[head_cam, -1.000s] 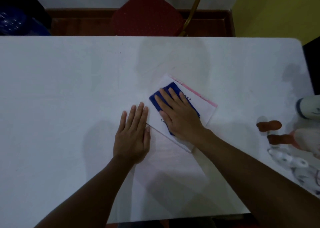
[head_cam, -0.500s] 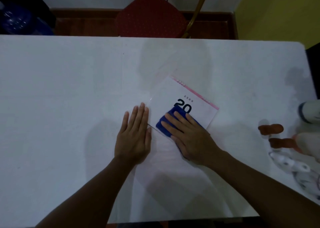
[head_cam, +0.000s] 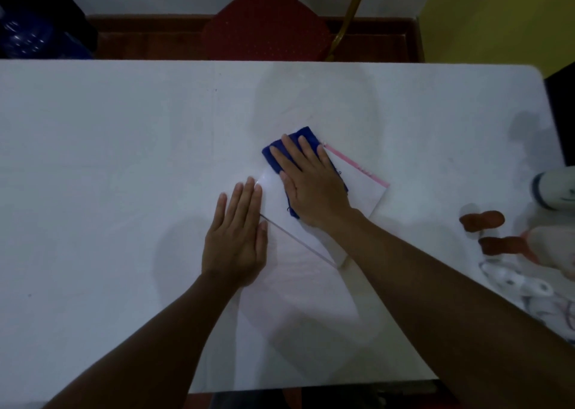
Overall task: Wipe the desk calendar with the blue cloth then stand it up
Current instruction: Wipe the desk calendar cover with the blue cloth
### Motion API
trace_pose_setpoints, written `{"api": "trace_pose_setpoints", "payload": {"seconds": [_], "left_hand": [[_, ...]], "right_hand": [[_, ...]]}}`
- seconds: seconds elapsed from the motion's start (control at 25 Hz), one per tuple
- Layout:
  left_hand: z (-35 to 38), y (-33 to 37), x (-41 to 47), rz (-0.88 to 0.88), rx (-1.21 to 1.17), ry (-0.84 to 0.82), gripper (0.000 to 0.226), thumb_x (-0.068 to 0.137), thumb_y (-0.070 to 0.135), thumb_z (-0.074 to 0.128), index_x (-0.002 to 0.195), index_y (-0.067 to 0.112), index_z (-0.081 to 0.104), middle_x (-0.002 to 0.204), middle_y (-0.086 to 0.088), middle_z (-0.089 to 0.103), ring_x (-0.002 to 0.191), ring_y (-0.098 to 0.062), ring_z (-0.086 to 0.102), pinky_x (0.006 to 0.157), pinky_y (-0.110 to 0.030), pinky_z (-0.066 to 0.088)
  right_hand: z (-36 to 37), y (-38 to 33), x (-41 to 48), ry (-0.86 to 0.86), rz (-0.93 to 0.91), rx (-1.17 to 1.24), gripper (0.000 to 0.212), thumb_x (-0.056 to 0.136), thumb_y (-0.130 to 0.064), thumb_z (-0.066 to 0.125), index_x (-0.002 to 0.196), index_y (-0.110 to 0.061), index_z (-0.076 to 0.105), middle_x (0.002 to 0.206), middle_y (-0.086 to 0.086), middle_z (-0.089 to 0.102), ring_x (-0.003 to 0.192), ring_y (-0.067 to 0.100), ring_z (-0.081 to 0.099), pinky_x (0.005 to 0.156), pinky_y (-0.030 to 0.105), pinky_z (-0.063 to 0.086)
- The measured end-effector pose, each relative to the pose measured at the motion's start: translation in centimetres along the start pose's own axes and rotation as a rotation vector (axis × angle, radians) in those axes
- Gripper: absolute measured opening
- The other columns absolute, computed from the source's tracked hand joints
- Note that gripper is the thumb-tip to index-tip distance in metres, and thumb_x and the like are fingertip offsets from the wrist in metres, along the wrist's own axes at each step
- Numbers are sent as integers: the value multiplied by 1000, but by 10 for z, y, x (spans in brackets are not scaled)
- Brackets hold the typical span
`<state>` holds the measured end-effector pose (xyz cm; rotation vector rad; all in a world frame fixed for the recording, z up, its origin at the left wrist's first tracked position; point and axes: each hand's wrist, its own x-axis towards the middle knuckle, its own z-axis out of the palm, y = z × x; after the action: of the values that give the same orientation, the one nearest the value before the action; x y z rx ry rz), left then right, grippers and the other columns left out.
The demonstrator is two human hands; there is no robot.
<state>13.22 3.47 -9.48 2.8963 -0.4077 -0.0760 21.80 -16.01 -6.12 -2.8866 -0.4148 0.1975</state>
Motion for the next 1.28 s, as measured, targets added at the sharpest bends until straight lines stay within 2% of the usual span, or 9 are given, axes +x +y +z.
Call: {"api": "trace_pose_setpoints", "payload": {"seconds": [0.12,0.28,0.4,0.48,0.6,0.72,0.96,1.16,1.28], "left_hand": [[0,-1,0,5,7,19,64,111,39,23,169,14,14,179,-5,12,167,-19,5,134,-49,17],[-3,0,-1,22,-17,61,64,110,36,27,168,11,19,178,-7,16,167,-22,11,133,-50,18],[-5,1,-1,24,-26,70,64,109,34,29,168,9,20,177,-8,17,166,-23,12,133,-51,19],[-4,1,-1,22,-22,55,64,110,36,26,168,10,19,178,-8,16,167,-23,10,133,-51,19],[-1,-1,0,11,-7,40,64,110,39,21,169,13,17,178,-6,15,167,-21,8,134,-50,18],[0,0,1,2,2,23,64,110,40,22,169,14,16,178,-5,14,167,-20,6,134,-49,16],[-4,-1,0,23,-2,46,65,110,39,18,169,12,16,178,-7,15,167,-22,10,134,-50,15],[-5,0,-1,29,-22,59,65,109,37,22,169,10,17,178,-8,15,167,-23,9,134,-52,14],[-5,0,-1,29,-14,42,66,109,39,19,169,11,15,178,-7,12,167,-21,6,134,-51,13]], "right_hand": [[-1,3,-12,11,44,44,54,110,-27,36,162,-19,25,171,4,20,158,28,15,129,45,10],[0,12,-73,99,296,94,53,109,-24,39,161,-18,29,170,7,23,158,31,17,128,49,15],[2,5,-91,93,387,80,56,108,-23,43,161,-17,27,170,8,23,157,33,17,127,53,16],[0,-1,-75,47,324,46,59,107,-23,44,162,-16,24,171,8,21,158,33,15,127,54,14],[-2,-2,-28,-21,85,30,60,107,-23,41,163,-17,20,172,6,15,159,31,10,129,51,10],[-4,0,11,-22,3,43,57,108,-23,38,163,-17,23,172,4,18,159,28,11,129,49,8],[7,16,-77,61,62,79,54,109,-23,35,161,-10,26,169,5,25,158,25,18,128,47,17],[0,38,-114,115,384,239,56,109,-17,35,163,-12,21,171,3,19,159,21,10,129,46,11],[14,-3,-138,68,254,208,56,109,-21,28,163,-15,17,171,1,18,160,20,7,130,44,9]]}}
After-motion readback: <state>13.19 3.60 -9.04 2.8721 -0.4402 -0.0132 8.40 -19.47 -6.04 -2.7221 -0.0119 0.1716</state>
